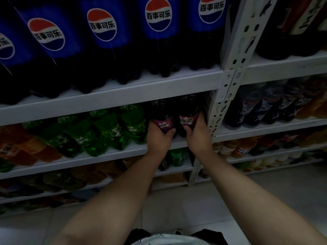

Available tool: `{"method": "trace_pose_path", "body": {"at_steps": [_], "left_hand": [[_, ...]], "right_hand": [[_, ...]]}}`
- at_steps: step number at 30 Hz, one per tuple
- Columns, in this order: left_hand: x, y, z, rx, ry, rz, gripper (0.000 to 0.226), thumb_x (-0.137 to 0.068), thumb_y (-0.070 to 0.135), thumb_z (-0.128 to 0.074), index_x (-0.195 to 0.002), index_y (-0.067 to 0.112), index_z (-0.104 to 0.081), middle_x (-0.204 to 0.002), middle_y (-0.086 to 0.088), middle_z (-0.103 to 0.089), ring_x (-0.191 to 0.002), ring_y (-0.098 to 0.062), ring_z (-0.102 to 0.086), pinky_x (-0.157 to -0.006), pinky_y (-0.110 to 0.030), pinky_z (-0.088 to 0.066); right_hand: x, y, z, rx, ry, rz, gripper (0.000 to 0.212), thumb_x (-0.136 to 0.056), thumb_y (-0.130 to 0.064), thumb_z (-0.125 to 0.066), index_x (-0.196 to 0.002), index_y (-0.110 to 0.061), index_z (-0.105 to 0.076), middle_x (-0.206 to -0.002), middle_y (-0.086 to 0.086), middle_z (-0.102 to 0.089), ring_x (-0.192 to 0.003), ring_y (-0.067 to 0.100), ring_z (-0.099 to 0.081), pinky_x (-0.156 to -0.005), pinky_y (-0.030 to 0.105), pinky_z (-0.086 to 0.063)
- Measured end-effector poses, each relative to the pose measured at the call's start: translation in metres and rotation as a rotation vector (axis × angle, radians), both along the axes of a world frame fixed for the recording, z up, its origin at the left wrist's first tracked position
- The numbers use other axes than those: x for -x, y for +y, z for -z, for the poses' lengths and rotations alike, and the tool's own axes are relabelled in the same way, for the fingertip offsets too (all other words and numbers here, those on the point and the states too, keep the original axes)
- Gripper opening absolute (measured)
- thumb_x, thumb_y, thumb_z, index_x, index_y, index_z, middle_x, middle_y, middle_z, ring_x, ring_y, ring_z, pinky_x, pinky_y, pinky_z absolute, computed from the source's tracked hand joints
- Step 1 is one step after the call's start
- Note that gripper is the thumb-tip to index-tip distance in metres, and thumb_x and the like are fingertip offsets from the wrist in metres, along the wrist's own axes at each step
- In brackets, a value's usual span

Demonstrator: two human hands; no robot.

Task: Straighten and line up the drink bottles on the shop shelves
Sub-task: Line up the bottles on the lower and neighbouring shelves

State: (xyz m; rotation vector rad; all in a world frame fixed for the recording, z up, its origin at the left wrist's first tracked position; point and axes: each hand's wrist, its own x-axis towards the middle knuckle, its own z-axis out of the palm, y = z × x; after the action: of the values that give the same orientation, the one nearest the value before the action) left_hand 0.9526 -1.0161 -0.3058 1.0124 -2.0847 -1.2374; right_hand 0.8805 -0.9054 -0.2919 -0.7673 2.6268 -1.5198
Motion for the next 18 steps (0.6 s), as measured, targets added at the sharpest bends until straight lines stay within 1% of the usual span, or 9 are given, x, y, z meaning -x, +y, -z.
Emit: {"method": "trace_pose_path", "body": {"at_steps": [2, 5, 7, 9, 10, 11, 13, 15, 18], "left_hand": [[-0.005, -0.01, -0.001, 0.008, -0.051, 0.122, 0.074, -0.076, 0.022, -0.078, -0.137, 0.008, -0.038, -0.129, -0.008, -0.054, -0.108, -0.008, -0.046, -0.086, -0.012, -0.032], [-0.006, -0.014, -0.004, 0.002, -0.055, 0.195, 0.081, -0.076, 0.02, -0.078, -0.141, 0.009, -0.031, -0.132, -0.006, -0.049, -0.116, -0.008, -0.043, -0.089, -0.01, -0.03], [-0.004, -0.005, -0.004, 0.006, -0.064, 0.122, 0.089, -0.066, 0.028, -0.084, -0.137, 0.01, -0.033, -0.13, -0.004, -0.048, -0.119, -0.014, -0.047, -0.091, -0.019, -0.039], [-0.001, 0.008, -0.003, 0.014, -0.124, 0.0, 0.106, -0.055, 0.039, -0.089, -0.138, 0.007, -0.031, -0.133, -0.009, -0.044, -0.119, -0.022, -0.048, -0.094, -0.032, -0.046], [0.0, 0.013, -0.003, 0.027, -0.158, -0.055, 0.109, -0.055, 0.042, -0.089, -0.139, 0.007, -0.029, -0.134, -0.012, -0.041, -0.118, -0.025, -0.048, -0.093, -0.035, -0.047], [0.0, 0.016, -0.002, 0.051, -0.178, -0.094, 0.107, -0.057, 0.043, -0.088, -0.139, 0.006, -0.029, -0.134, -0.014, -0.04, -0.118, -0.028, -0.048, -0.091, -0.037, -0.047], [0.0, 0.016, 0.0, 0.085, -0.154, -0.097, 0.097, -0.064, 0.038, -0.085, -0.138, 0.005, -0.033, -0.133, -0.015, -0.043, -0.117, -0.028, -0.049, -0.09, -0.034, -0.044], [-0.004, 0.011, 0.001, 0.096, -0.103, -0.026, 0.085, -0.07, 0.029, -0.083, -0.137, 0.005, -0.037, -0.131, -0.014, -0.049, -0.118, -0.026, -0.05, -0.093, -0.028, -0.041], [-0.011, -0.005, -0.002, 0.103, -0.108, 0.117, 0.075, -0.077, 0.019, -0.077, -0.138, 0.006, -0.035, -0.132, -0.012, -0.052, -0.121, -0.024, -0.05, -0.094, -0.021, -0.035]], "right_hand": [[0.001, 0.001, 0.002, 0.025, 0.002, -0.024, 0.072, -0.088, -0.012, -0.062, -0.147, -0.006, -0.021, -0.143, 0.013, -0.041, -0.13, 0.024, -0.04, -0.107, 0.025, -0.028], [0.005, 0.001, 0.003, 0.043, -0.031, -0.056, 0.085, -0.077, -0.02, -0.076, -0.145, -0.009, -0.026, -0.141, 0.009, -0.043, -0.129, 0.019, -0.04, -0.107, 0.029, -0.031], [0.005, -0.002, 0.005, 0.064, -0.067, -0.017, 0.09, -0.069, -0.024, -0.082, -0.141, -0.01, -0.03, -0.138, 0.009, -0.046, -0.126, 0.019, -0.043, -0.104, 0.026, -0.033], [0.005, -0.005, 0.006, 0.048, -0.1, 0.056, 0.092, -0.068, -0.026, -0.083, -0.14, -0.008, -0.03, -0.135, 0.011, -0.048, -0.123, 0.022, -0.047, -0.098, 0.026, -0.036], [0.004, -0.005, 0.007, 0.026, -0.113, 0.081, 0.091, -0.069, -0.027, -0.082, -0.139, -0.008, -0.028, -0.134, 0.012, -0.049, -0.12, 0.024, -0.05, -0.096, 0.027, -0.04], [0.005, -0.006, 0.007, 0.003, -0.117, 0.091, 0.09, -0.071, -0.028, -0.081, -0.139, -0.008, -0.027, -0.133, 0.013, -0.05, -0.118, 0.026, -0.051, -0.094, 0.031, -0.043], [0.008, -0.004, 0.01, -0.029, -0.102, 0.077, 0.084, -0.075, -0.027, -0.078, -0.139, -0.007, -0.026, -0.132, 0.014, -0.051, -0.117, 0.028, -0.053, -0.093, 0.037, -0.046], [0.012, -0.001, 0.011, -0.049, -0.102, 0.045, 0.079, -0.078, -0.024, -0.075, -0.139, -0.006, -0.027, -0.132, 0.015, -0.051, -0.118, 0.03, -0.052, -0.094, 0.036, -0.043], [0.018, 0.001, 0.01, -0.058, -0.094, -0.038, 0.077, -0.081, -0.019, -0.072, -0.141, -0.007, -0.026, -0.137, 0.014, -0.047, -0.124, 0.028, -0.046, -0.099, 0.027, -0.033]]}}
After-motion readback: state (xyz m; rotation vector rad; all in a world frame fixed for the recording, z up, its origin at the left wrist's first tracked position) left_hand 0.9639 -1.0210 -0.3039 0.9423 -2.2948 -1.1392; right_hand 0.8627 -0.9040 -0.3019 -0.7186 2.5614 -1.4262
